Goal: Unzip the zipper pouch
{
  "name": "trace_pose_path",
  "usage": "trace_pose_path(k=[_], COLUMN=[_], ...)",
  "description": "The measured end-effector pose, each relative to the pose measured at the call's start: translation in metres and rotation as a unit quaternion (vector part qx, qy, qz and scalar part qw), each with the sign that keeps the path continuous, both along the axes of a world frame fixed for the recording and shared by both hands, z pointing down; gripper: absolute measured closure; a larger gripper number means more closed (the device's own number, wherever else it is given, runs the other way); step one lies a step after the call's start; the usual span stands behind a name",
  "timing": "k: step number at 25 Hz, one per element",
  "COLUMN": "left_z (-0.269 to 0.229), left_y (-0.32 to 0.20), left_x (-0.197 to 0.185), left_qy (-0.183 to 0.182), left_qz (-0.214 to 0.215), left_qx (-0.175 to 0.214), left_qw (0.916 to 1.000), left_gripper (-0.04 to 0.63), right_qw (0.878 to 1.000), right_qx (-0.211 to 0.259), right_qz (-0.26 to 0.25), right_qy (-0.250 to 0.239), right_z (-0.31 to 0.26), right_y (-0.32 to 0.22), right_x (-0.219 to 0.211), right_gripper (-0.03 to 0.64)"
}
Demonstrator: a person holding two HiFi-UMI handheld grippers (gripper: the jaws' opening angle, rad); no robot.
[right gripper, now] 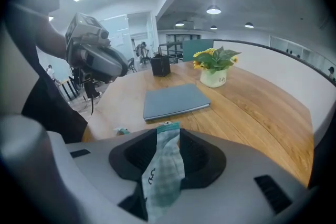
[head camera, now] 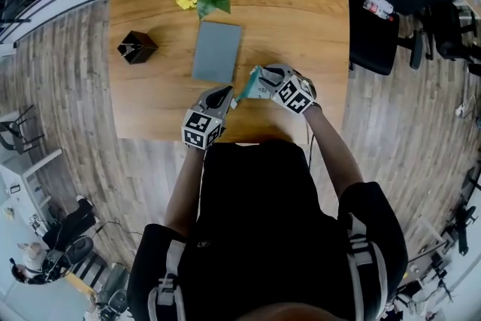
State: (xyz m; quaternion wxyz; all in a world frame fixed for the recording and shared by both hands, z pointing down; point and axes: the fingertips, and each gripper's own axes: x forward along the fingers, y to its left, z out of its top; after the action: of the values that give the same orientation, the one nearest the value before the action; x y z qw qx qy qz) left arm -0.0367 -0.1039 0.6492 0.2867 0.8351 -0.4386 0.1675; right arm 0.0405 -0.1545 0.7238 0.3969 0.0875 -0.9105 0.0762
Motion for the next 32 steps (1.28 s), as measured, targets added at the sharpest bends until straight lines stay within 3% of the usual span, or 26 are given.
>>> trace_pose_path(k=[4, 8, 11, 15, 25, 28, 32], left_z=[0.0, 0.003, 0.004, 0.004, -0.001, -0.002, 0.002], left_y=[0.001, 0.007, 0.01, 0.013, 0.013, 0.016, 0.023], left_x=[-0.003, -0.005, -0.004, -0.001, 0.002, 0.001, -0.003], left_qy=[-0.002, -0.005, -0.008, -0.008, -0.017, -0.018, -0.019], left_qz=[-0.011, -0.02, -0.025, -0.028, -0.033, -0.034, -0.037], left_qx=[0.002, -0.005, -0.01, -0.012, -0.005, -0.008, -0.011], left_qw=[0.9999, 0.9998, 0.9996, 0.9995, 0.9993, 0.9992, 0.9991], left_gripper=[0.6, 0.6, 0.6, 0.6, 0.6, 0.6, 0.6], right_qw=[1.0, 0.998, 0.993, 0.977, 0.951, 0.944, 0.94], right_qx=[-0.012, -0.056, -0.112, -0.21, -0.296, -0.316, -0.327], right_qz=[-0.022, -0.034, -0.015, -0.01, -0.075, -0.081, -0.086], right_qy=[0.009, 0.006, -0.021, -0.042, 0.039, 0.042, 0.034], right_z=[0.012, 0.023, 0.019, 0.013, 0.048, 0.051, 0.044], right_y=[-0.003, -0.002, -0.007, -0.014, -0.01, -0.008, -0.005], right_x=[-0.004, -0.006, -0.008, -0.01, -0.009, -0.01, -0.009], right_gripper=[0.463, 0.401, 0.367, 0.353, 0.334, 0.369, 0.487])
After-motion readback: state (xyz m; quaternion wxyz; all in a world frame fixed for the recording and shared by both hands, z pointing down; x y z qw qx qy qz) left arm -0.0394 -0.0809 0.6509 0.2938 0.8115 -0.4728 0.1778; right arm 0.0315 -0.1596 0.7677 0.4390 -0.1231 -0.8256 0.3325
